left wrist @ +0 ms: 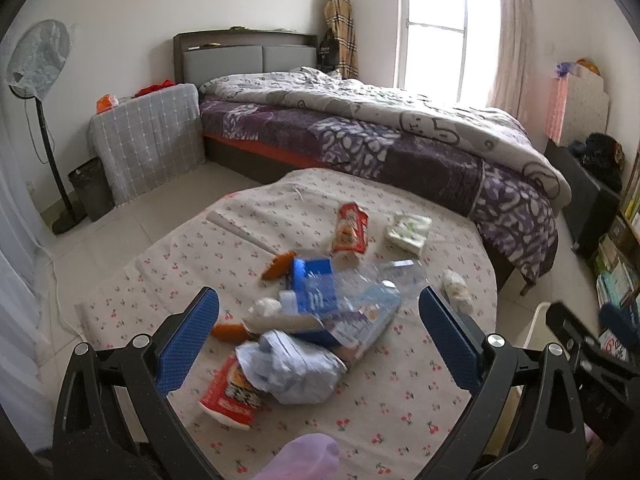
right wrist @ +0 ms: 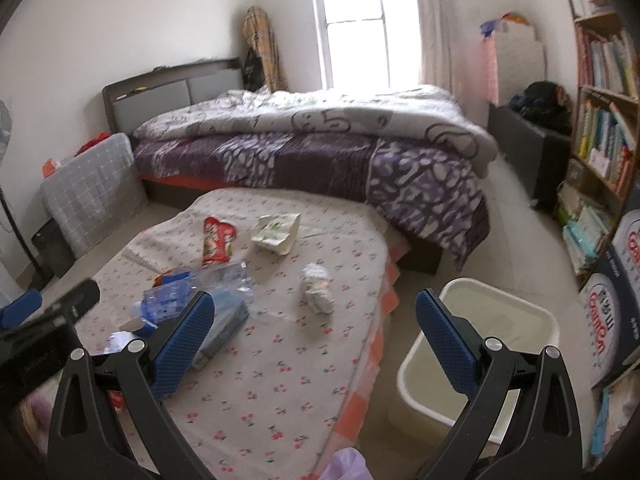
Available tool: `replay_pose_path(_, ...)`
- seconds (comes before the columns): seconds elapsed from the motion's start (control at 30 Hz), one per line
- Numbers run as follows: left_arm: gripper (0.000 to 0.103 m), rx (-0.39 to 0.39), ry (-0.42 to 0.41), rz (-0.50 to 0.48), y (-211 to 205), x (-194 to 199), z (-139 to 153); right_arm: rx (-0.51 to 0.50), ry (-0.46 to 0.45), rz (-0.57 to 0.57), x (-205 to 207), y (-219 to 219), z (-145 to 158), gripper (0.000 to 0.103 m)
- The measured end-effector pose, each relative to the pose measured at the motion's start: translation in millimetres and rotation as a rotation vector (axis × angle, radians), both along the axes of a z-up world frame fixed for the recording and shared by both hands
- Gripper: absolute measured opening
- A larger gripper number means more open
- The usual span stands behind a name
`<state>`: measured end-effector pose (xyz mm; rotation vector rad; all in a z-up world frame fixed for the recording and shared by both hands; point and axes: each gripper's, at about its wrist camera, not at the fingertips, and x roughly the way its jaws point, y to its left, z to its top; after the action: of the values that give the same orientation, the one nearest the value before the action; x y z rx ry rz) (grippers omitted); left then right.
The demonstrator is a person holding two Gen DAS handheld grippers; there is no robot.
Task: Collect trash
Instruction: 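Grasp the red noodle cup with the left tool while the right tool grasps the crumpled white bag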
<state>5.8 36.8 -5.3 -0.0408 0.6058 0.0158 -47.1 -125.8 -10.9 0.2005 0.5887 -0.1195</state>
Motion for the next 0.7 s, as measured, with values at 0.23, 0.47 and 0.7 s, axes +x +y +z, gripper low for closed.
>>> replay_pose_path(0.23,0.096,-0.090,0.105,-0.060,51,22,19,0.100,0.101,0.090,37,5,21,0.098)
replay_pose_path(0.47,0.096,-0.062,0.524,-0.190,78,71,-23,0.212,0.307,0.188,80,12,-1,0.098)
replay_pose_path(0.7,0.096,-0.077,0.821,-0.212,113,68,-92,0.291,0.447,0.248,99,12,-52,0.098)
